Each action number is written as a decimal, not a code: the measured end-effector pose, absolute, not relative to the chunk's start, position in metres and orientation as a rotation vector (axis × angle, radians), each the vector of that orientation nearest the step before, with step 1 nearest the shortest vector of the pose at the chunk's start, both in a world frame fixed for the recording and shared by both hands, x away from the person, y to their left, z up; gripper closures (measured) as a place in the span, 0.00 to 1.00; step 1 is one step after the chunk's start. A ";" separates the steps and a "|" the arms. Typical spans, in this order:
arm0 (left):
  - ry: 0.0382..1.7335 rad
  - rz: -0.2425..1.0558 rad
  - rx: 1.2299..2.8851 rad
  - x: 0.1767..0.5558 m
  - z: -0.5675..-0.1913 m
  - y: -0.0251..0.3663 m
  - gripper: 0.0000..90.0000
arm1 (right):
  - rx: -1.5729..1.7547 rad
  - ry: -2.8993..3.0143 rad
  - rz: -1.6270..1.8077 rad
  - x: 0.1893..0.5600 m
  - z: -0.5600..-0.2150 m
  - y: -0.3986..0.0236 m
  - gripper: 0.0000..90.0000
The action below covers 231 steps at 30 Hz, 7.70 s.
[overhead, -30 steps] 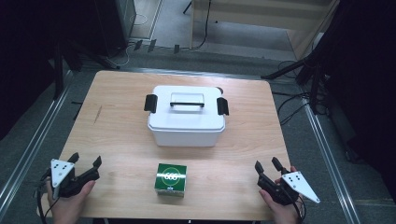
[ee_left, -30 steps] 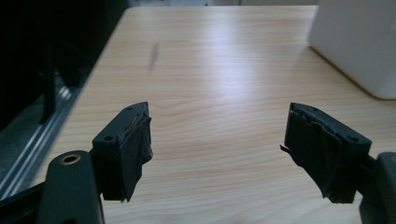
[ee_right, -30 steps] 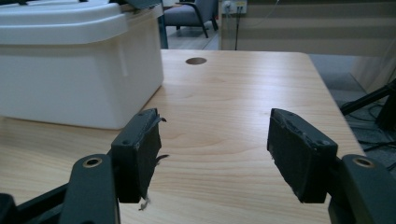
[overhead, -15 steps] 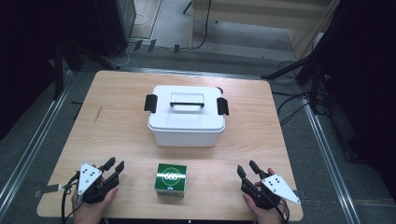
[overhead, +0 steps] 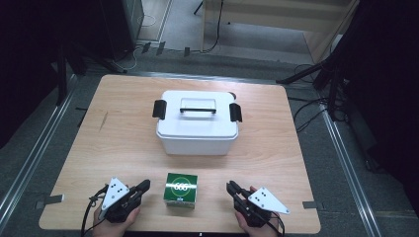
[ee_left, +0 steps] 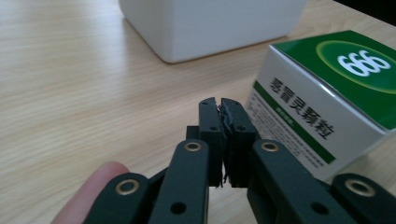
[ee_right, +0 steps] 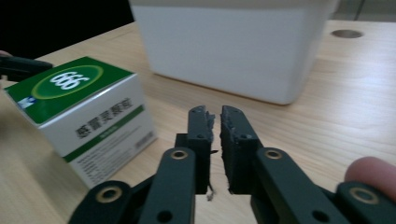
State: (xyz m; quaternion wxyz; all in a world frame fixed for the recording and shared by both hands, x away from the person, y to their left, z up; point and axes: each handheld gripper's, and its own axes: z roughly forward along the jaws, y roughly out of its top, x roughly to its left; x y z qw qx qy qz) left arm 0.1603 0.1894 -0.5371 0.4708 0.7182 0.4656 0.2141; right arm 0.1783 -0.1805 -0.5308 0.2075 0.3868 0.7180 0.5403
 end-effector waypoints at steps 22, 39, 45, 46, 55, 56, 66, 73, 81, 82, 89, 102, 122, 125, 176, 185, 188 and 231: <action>1.056 0.399 1.835 0.168 -0.545 0.132 1.00 | 1.120 2.185 1.523 0.184 -0.542 -0.135 1.00; 1.025 0.334 1.871 0.181 -0.541 0.066 1.00 | 1.252 2.095 1.457 0.176 -0.538 -0.195 1.00; 1.012 0.358 1.851 0.188 -0.531 0.080 1.00 | 1.257 2.023 1.420 0.183 -0.530 -0.210 1.00; 1.030 0.374 1.837 0.192 -0.528 0.089 1.00 | 1.258 2.005 1.425 0.186 -0.527 -0.212 1.00; 1.162 0.490 1.694 0.230 -0.513 0.146 1.00 | 1.135 1.885 1.419 0.245 -0.505 -0.207 1.00; 1.173 0.498 1.688 0.233 -0.513 0.150 1.00 | 1.128 1.883 1.407 0.251 -0.506 -0.204 1.00; 1.272 0.537 1.620 0.263 -0.516 0.178 1.00 | 1.179 1.877 1.383 0.300 -0.514 -0.194 1.00; 1.310 0.570 1.578 0.280 -0.515 0.183 1.00 | 1.186 1.851 1.407 0.313 -0.511 -0.185 1.00; 1.309 0.582 1.573 0.294 -0.511 0.178 1.00 | 1.216 1.814 1.433 0.321 -0.511 -0.182 1.00; 1.313 0.588 1.570 0.295 -0.511 0.177 1.00 | 1.214 1.811 1.435 0.322 -0.511 -0.183 1.00; 1.301 0.580 1.569 0.296 -0.512 0.179 1.00 | 1.250 1.804 1.482 0.323 -0.514 -0.184 1.00; 1.310 0.576 1.561 0.294 -0.513 0.184 1.00 | 1.177 1.856 1.497 0.316 -0.514 -0.179 1.00; 1.277 0.610 1.589 0.282 -0.516 0.191 1.00 | 1.094 1.915 1.490 0.298 -0.519 -0.168 1.00; 1.293 0.651 1.606 0.283 -0.517 0.189 1.00 | 1.087 1.918 1.467 0.298 -0.519 -0.167 1.00; 1.351 0.711 1.544 0.251 -0.533 0.235 0.68 | 1.088 1.903 1.434 0.307 -0.529 -0.175 0.70; 1.401 0.798 1.582 0.227 -0.537 0.260 0.20 | 1.022 1.881 1.352 0.298 -0.513 -0.210 0.44; 1.431 0.831 1.597 0.220 -0.540 0.268 0.10 | 1.004 1.887 1.313 0.297 -0.500 -0.225 0.37; 1.484 0.860 1.598 0.209 -0.546 0.283 0.05 | 0.482 2.469 1.075 0.355 -0.365 -0.150 0.42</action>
